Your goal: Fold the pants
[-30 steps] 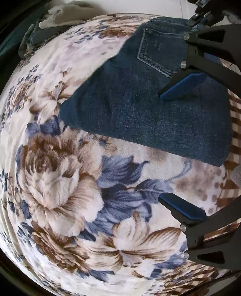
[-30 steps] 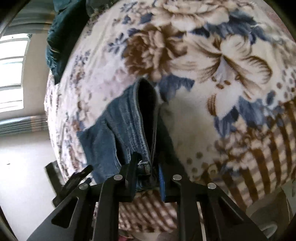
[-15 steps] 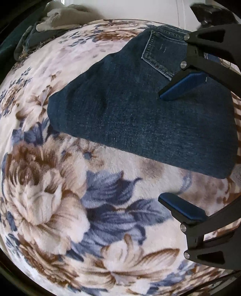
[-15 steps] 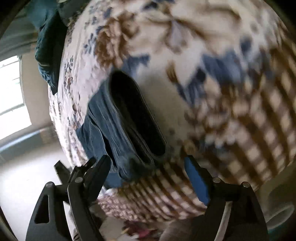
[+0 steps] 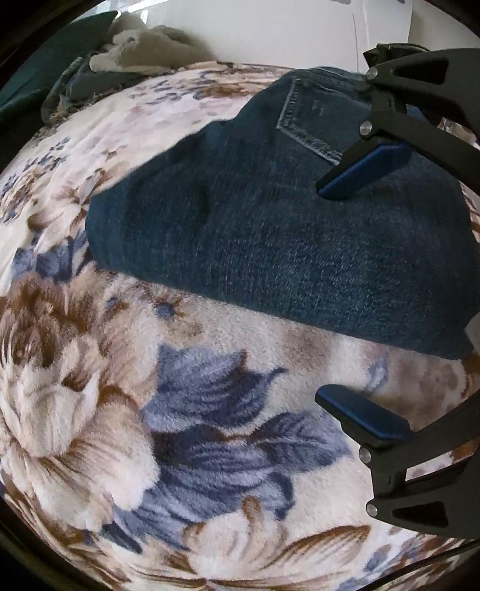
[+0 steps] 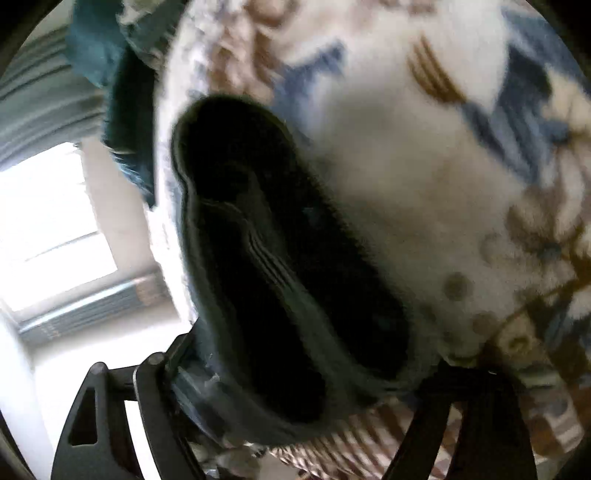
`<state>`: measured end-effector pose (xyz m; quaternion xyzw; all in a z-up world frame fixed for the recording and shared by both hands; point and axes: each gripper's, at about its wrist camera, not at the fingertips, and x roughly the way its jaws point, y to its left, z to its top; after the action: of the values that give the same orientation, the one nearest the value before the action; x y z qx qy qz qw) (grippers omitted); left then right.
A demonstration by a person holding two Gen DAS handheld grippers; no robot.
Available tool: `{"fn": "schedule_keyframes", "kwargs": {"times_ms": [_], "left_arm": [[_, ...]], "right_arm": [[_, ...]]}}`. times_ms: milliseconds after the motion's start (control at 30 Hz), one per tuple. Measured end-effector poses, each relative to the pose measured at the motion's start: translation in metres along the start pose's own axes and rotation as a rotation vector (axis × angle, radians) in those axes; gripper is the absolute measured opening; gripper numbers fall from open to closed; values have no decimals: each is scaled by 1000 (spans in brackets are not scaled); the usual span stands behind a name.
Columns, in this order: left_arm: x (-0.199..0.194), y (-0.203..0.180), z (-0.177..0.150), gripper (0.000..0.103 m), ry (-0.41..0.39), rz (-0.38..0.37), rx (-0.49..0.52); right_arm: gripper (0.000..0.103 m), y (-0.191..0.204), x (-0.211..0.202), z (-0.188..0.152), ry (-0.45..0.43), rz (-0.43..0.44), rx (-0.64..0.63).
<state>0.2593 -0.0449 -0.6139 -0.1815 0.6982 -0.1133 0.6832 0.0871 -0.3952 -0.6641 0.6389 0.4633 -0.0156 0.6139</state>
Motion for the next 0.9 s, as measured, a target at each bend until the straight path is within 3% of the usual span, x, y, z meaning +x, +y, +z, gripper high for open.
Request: {"fn": "schedule_keyframes", "kwargs": {"times_ms": [133, 233, 300, 333, 400, 433, 533, 667, 800, 900], "left_arm": [[0, 8, -4, 103, -4, -19, 7], [5, 5, -4, 102, -15, -19, 37], [3, -1, -5, 85, -37, -40, 56], [2, -7, -5, 52, -44, -71, 75], [-6, -20, -8, 44, -58, -34, 124], [-12, -22, -10, 33, -70, -37, 132], [-31, -28, -16, 27, -93, -45, 126], [-62, -41, -25, 26, -148, -30, 124], [-92, -42, -19, 26, -209, -75, 82], [-112, -38, 3, 26, -256, -106, 59]], "right_arm": [[83, -10, 17, -2, 54, -120, -17], [86, -11, 24, -2, 54, -102, -9], [84, -6, 25, 1, 38, -93, 2], [75, -3, 26, 0, 30, -103, -7], [64, 9, 25, -3, 8, -130, -45], [57, 11, 23, -5, 3, -123, -46], [47, 22, 4, -8, -9, -121, -60], [44, 50, -14, -12, -8, -120, -97], [43, 100, -22, -10, -4, -92, -183], [43, 145, -11, -7, -8, -69, -244]]}}
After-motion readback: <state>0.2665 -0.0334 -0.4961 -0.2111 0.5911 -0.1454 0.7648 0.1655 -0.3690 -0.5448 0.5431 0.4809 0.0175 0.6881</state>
